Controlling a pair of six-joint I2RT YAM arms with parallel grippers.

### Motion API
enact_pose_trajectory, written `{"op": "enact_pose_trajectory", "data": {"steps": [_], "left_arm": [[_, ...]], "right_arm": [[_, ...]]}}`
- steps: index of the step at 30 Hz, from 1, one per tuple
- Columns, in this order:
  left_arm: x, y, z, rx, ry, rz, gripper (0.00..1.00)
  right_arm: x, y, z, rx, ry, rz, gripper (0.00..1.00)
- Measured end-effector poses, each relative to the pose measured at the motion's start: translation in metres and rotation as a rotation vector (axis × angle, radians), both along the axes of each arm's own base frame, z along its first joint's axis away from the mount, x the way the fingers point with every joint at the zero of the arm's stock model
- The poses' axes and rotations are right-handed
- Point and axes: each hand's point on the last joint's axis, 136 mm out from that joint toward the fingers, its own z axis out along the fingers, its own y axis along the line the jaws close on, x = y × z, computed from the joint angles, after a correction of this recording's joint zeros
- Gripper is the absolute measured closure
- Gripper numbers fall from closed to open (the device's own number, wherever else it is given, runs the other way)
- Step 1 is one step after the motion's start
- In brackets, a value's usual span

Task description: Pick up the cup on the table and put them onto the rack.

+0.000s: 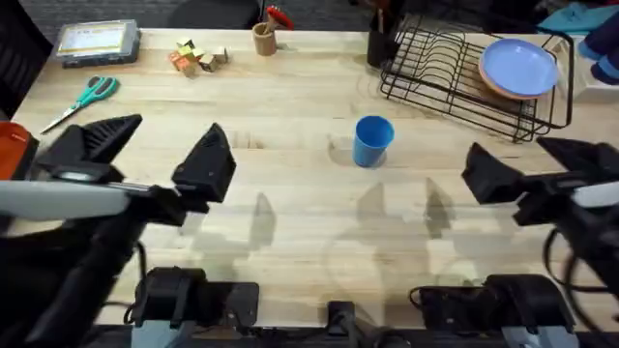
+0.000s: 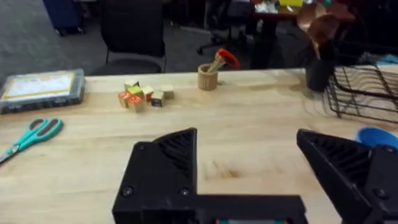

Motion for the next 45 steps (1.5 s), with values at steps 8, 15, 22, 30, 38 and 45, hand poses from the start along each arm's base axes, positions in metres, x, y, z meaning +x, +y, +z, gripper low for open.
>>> {"op": "enact_pose_trajectory", "data": {"steps": [8,15,22,30,38,45], "left_arm": [[-0.029,-0.01,0.043,-0.014,0.19,-0.057,0.008],[-0.026,-0.012,0.038,-0.024,0.435,-0.067,0.007],[-0.01,-0.019,0.02,-0.045,0.577,-0.102,0.007],[0.007,-0.024,0.003,-0.07,0.687,-0.126,0.008],[0.01,-0.024,0.0,-0.074,0.706,-0.125,0.008],[0.009,-0.024,-0.001,-0.075,0.714,-0.125,0.008]], "right_arm": [[-0.012,0.012,0.036,0.025,0.157,0.063,0.004],[-0.014,0.019,0.036,0.051,0.345,0.1,0.004],[-0.011,0.02,0.029,0.06,0.449,0.102,0.003],[-0.008,0.021,0.019,0.068,0.519,0.108,0.004],[0.002,0.023,0.03,0.075,0.458,0.112,0.004],[0.017,0.023,0.047,0.228,0.391,0.037,0.003]]}}
